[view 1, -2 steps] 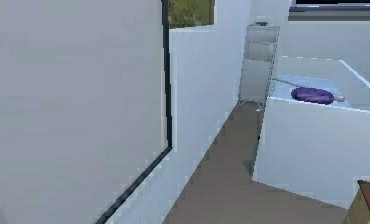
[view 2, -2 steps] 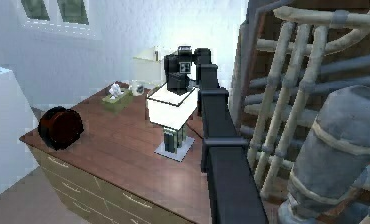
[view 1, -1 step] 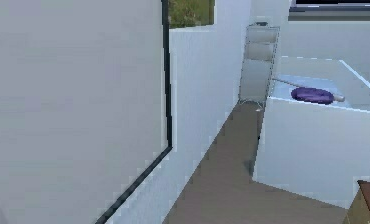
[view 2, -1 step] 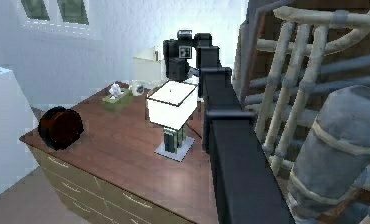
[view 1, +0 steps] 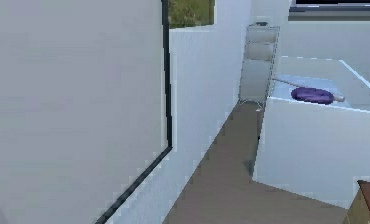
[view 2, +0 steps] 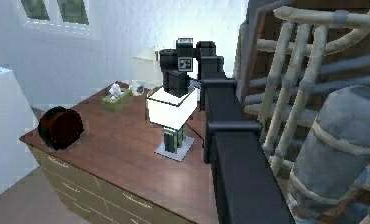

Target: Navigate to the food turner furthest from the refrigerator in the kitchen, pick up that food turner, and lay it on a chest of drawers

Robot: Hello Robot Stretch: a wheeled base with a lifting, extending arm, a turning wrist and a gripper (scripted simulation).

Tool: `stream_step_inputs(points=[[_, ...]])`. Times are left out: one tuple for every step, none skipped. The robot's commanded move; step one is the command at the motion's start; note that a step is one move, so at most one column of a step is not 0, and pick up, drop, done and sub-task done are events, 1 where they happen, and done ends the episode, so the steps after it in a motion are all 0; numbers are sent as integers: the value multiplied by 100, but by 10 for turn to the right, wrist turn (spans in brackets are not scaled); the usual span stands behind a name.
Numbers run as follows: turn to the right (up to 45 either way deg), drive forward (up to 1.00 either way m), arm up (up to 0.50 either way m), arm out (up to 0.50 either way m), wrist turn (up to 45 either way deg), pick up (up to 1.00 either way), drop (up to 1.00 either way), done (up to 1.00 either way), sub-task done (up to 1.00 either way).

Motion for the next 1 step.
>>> stream_step_inputs(points=[[0,0,0,0,0,0,0,100,0]])
